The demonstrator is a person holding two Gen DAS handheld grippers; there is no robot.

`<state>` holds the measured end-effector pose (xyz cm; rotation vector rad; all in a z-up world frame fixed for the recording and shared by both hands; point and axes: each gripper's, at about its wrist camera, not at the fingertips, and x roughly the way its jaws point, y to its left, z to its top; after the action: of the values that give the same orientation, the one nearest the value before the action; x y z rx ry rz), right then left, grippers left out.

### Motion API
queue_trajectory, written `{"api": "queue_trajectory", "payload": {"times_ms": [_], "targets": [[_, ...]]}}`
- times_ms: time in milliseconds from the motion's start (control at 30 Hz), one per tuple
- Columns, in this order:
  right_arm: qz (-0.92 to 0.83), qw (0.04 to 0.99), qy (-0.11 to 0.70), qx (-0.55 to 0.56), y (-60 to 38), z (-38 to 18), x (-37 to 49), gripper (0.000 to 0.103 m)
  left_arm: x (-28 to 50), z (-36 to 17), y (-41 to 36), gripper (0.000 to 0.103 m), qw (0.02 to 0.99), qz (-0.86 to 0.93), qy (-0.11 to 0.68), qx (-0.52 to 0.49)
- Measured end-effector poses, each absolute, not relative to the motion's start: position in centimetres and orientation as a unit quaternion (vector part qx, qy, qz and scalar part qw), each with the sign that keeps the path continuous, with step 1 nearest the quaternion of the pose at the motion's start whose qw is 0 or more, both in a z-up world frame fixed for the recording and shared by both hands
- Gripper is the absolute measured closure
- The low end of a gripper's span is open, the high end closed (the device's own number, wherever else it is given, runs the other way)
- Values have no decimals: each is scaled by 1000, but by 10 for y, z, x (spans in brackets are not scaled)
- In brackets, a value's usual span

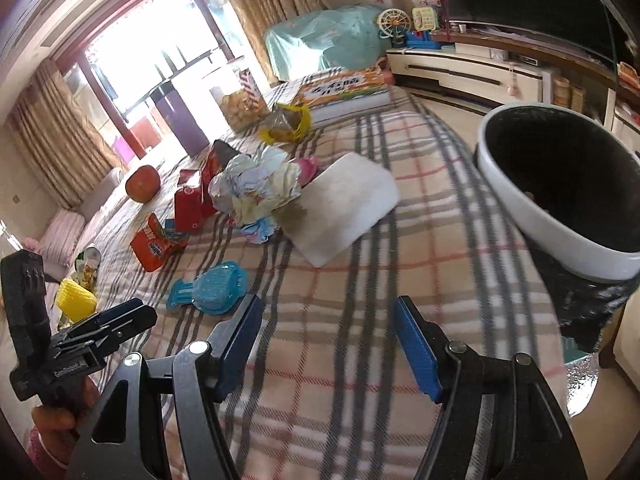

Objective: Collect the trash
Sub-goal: 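Grasp the blue plastic scoop with the left tool while the right tool grasps the white sponge, then carry the scoop and sponge over the bin and open both tools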

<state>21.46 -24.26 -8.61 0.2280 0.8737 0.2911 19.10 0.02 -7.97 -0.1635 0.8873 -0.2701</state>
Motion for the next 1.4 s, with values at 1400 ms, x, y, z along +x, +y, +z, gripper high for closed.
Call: {"api": "queue_trajectory", "payload": {"times_ms": [1400], "targets": [[147, 891, 416, 111, -291, -79, 199, 64, 200, -76, -94, 72, 868, -255, 426, 16]]}}
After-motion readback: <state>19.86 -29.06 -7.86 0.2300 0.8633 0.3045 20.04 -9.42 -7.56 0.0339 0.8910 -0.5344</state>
